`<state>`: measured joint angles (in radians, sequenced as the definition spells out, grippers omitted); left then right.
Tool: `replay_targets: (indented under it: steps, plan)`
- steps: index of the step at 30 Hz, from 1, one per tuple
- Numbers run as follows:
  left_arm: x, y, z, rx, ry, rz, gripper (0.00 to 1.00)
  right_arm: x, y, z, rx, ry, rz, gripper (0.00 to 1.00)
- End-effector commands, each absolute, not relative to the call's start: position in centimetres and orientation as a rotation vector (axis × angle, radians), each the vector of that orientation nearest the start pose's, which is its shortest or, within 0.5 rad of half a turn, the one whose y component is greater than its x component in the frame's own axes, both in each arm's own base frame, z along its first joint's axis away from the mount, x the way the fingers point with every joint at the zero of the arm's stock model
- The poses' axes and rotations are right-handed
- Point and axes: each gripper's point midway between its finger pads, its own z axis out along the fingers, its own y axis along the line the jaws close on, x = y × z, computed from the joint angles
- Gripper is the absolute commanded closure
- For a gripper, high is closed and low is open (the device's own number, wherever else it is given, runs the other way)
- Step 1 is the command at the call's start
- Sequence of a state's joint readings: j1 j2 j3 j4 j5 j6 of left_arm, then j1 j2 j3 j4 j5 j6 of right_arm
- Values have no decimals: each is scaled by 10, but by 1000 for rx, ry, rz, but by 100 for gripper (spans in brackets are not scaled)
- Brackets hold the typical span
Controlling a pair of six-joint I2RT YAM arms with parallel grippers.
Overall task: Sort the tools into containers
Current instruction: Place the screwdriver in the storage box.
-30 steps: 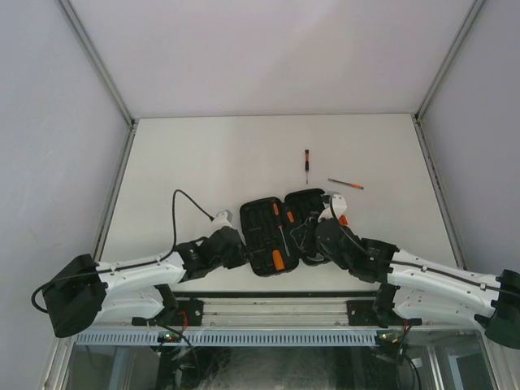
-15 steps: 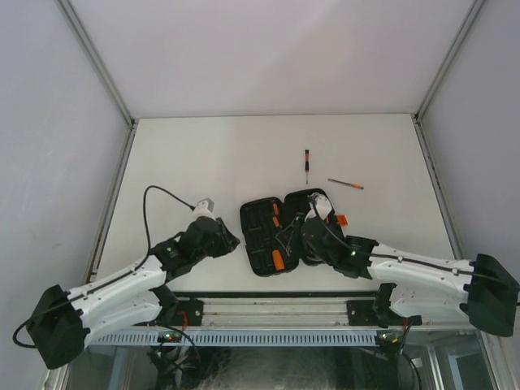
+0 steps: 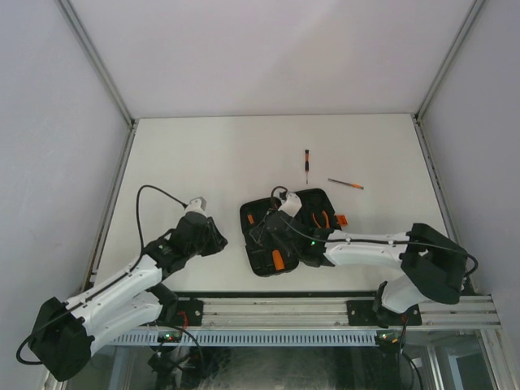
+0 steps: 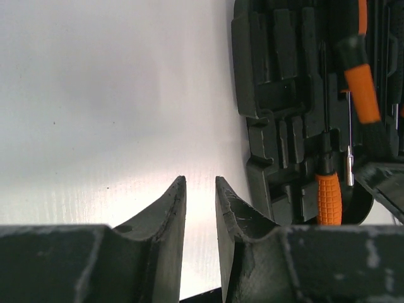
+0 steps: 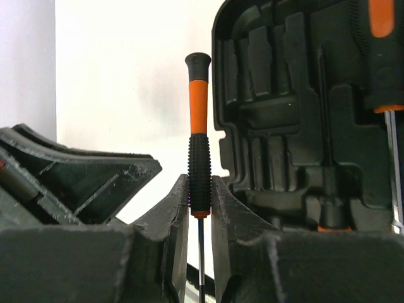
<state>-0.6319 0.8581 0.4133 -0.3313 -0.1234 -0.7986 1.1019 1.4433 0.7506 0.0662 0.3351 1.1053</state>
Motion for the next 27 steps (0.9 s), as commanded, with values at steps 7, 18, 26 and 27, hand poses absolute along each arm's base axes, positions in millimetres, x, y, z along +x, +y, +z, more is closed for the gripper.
replay_targets:
  steps: [7, 18, 26, 27]
  plan:
    - [210, -152, 97, -246, 2304, -556, 71, 230, 385, 103, 325, 2276, 948, 100]
    - [208, -151, 96, -246, 2304, -560, 73, 244, 380, 76, 380, 2313, 865, 100]
    - [206, -151, 92, -258, 2312, -562, 73, 251, 378, 65, 383, 2324, 845, 96]
    - [206, -151, 92, -260, 2313, -561, 73, 252, 378, 64, 383, 2327, 848, 95]
